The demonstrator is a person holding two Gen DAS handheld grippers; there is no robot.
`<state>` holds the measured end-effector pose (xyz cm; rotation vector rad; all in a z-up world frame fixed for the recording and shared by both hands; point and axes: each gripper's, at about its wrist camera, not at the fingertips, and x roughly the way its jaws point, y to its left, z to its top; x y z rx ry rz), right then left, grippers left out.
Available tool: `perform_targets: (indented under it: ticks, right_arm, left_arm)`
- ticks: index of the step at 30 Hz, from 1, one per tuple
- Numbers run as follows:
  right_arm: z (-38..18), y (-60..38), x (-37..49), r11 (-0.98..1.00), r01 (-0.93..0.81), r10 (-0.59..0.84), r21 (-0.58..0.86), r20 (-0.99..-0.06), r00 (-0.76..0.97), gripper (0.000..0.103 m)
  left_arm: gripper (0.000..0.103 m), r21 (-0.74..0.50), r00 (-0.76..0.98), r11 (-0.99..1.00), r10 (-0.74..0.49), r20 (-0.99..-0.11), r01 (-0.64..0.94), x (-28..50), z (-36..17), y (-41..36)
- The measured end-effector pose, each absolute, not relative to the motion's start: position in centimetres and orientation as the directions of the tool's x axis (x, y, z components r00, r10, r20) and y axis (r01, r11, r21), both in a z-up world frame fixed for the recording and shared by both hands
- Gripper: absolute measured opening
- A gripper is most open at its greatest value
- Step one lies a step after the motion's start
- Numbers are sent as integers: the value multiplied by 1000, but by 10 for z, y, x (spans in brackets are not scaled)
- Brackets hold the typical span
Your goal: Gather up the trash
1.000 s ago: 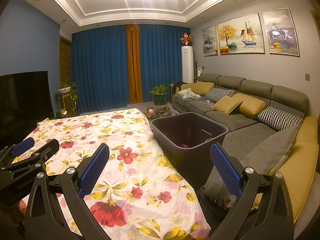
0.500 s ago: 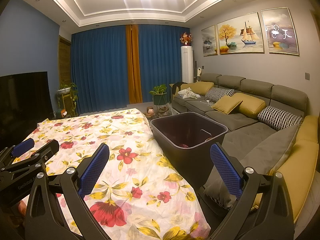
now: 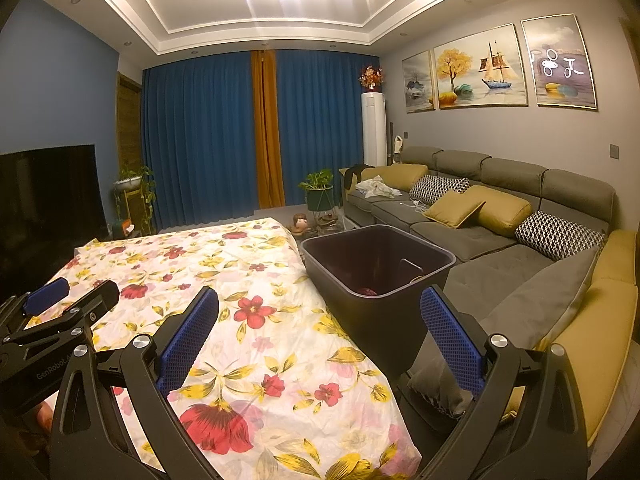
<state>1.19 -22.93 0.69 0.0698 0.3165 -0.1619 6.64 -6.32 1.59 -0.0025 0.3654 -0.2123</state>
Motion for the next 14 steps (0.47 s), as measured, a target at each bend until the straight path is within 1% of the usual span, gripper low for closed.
perform_targets:
  ticks: [4, 9, 14]
  right_arm:
    - [7, -230, 11, 984, 169, -146, 46, -317, 937, 97]
    - [7, -230, 11, 984, 170, -147, 47, -317, 937, 97]
    - [7, -231, 10, 984, 170, -146, 47, -318, 937, 97]
  left_arm:
    - [84, -39, 913, 978, -206, -353, 206, 66, 16, -63]
    - [92, -26, 917, 981, -190, -351, 193, 65, 15, -65]
    - [93, -38, 917, 982, -186, -353, 185, 64, 16, -63]
